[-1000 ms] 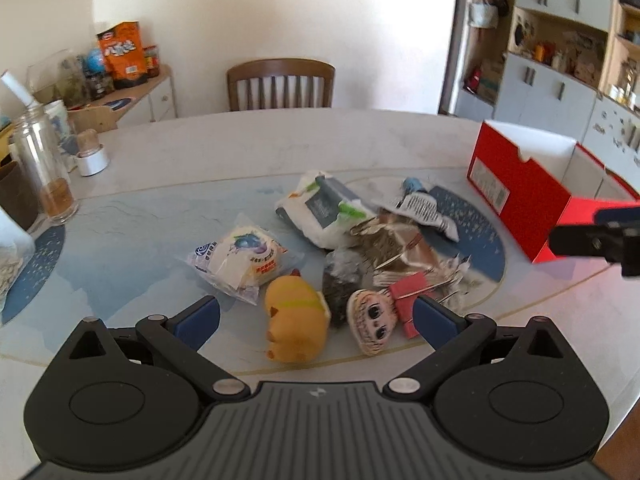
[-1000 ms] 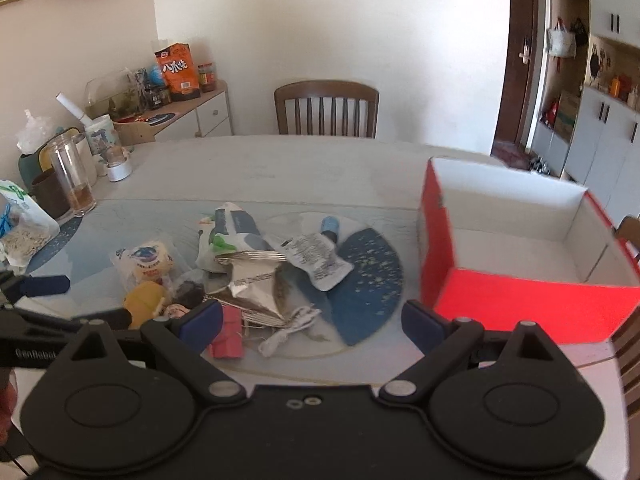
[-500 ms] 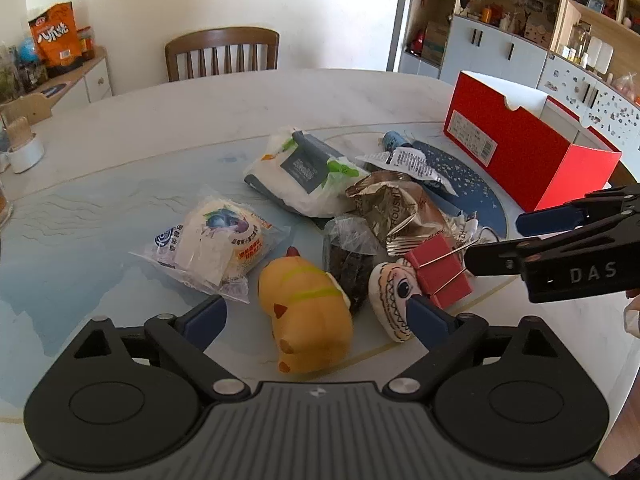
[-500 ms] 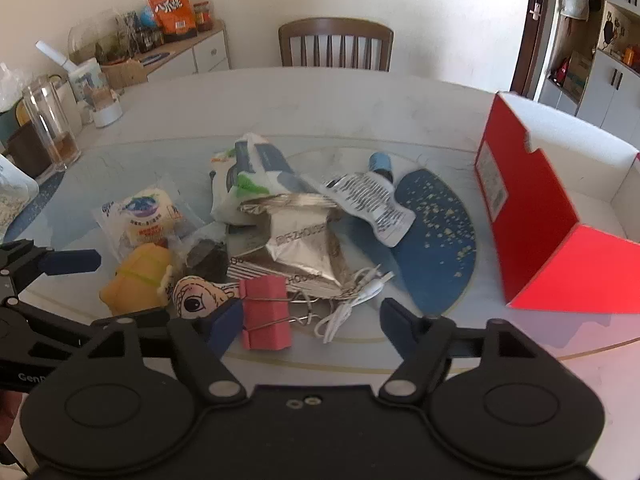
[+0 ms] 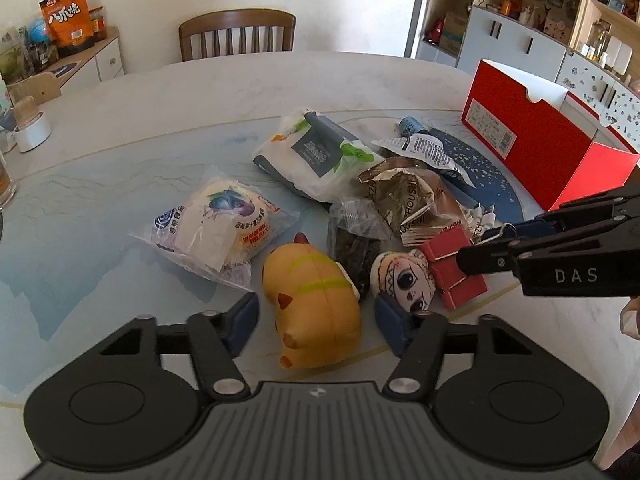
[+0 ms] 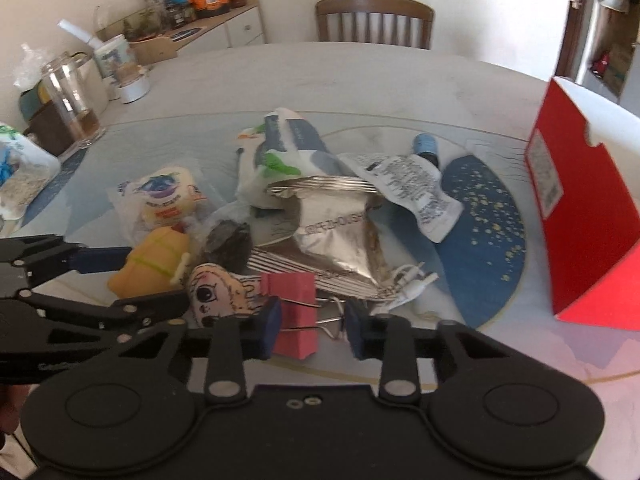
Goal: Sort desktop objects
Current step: 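Grasp the yellow squishy toy with the left tool while the right grasps the pink clips, then carry the yellow toy and pink clips with both tools into the red box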
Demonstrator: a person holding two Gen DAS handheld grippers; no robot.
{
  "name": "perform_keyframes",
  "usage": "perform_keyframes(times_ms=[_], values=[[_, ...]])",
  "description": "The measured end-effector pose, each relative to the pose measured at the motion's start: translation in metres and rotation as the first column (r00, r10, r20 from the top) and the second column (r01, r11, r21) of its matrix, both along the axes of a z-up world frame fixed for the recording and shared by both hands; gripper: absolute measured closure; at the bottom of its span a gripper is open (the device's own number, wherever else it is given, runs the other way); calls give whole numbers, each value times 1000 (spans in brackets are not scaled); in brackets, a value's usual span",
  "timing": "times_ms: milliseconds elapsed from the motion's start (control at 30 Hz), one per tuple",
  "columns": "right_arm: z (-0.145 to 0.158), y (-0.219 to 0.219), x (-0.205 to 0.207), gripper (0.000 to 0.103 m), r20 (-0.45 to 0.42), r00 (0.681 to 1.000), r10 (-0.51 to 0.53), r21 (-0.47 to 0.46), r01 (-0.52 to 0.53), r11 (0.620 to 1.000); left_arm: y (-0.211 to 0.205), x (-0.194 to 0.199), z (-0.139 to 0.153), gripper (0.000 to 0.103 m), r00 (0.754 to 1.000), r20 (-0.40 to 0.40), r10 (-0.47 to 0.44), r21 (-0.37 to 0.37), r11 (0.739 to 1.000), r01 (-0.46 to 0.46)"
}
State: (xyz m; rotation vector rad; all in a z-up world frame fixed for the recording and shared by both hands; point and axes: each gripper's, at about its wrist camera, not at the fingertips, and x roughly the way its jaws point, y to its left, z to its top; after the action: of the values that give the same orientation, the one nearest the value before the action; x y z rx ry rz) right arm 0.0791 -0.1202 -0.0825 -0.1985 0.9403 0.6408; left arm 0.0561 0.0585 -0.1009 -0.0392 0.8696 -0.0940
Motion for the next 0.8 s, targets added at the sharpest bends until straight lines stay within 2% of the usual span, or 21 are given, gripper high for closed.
perform_keyframes(times_ms=[133, 333, 567, 800], values=[[2, -3, 0, 87, -26, 999, 24, 26, -24, 999, -1, 0, -1, 57, 1000, -11, 18, -2, 1000, -18], [7, -9, -5, 101, -28, 999, 45, 47, -44, 998, -1, -1, 0, 61, 999, -12, 46, -14, 999, -47], [17, -22, -9, 102, -18, 999, 38, 83, -36, 996, -1, -7, 6, 63, 998, -6, 68, -5, 998, -68], [32, -38, -12, 102, -1, 1000, 23, 119, -23, 993, -10, -20, 27, 63, 999, 30, 45, -10, 999, -45]])
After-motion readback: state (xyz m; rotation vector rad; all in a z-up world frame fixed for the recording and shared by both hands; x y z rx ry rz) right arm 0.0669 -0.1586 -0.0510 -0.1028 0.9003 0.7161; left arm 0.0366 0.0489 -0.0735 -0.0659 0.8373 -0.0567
